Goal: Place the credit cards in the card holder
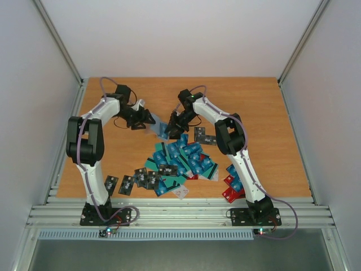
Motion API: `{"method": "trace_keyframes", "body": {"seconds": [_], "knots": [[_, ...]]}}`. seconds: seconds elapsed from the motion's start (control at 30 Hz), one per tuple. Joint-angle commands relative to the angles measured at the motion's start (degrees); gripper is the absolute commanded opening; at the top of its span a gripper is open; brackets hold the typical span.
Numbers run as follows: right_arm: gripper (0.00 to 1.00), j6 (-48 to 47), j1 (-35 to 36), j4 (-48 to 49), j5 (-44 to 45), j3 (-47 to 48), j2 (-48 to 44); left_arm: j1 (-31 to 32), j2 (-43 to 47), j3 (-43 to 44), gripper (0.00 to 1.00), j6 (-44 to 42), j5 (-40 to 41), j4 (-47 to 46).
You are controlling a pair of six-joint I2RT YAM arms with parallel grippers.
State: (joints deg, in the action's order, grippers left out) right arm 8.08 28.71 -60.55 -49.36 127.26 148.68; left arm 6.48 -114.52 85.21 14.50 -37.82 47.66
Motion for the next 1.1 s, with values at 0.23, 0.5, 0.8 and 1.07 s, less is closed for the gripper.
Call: {"method": "trace_keyframes", "body": {"seconds": [0.23, 0.5, 0.8, 1.07], "knots": [[0.27, 0.67, 1.56, -0.42, 1.64, 1.85, 3.67, 5.03, 0.72, 4.34, 0.63, -2.01, 6.15, 6.38], [0.26, 0.84, 1.87, -0.17, 1.84, 1.85, 4.07, 5.69, 2.48, 4.49, 0.63, -5.17, 15.94, 9.73], [0.26, 2.76, 2.23, 1.46, 0.75, 2.74, 5.42, 8.04, 1.96, 7.6, 0.63, -5.59, 22.63, 11.71], [0.26, 2.9, 2.26, 0.79, 0.5, 4.52, 6.44, 12.08, -0.35, 12.26, 0.62, -4.31, 20.91, 13.0]]}}
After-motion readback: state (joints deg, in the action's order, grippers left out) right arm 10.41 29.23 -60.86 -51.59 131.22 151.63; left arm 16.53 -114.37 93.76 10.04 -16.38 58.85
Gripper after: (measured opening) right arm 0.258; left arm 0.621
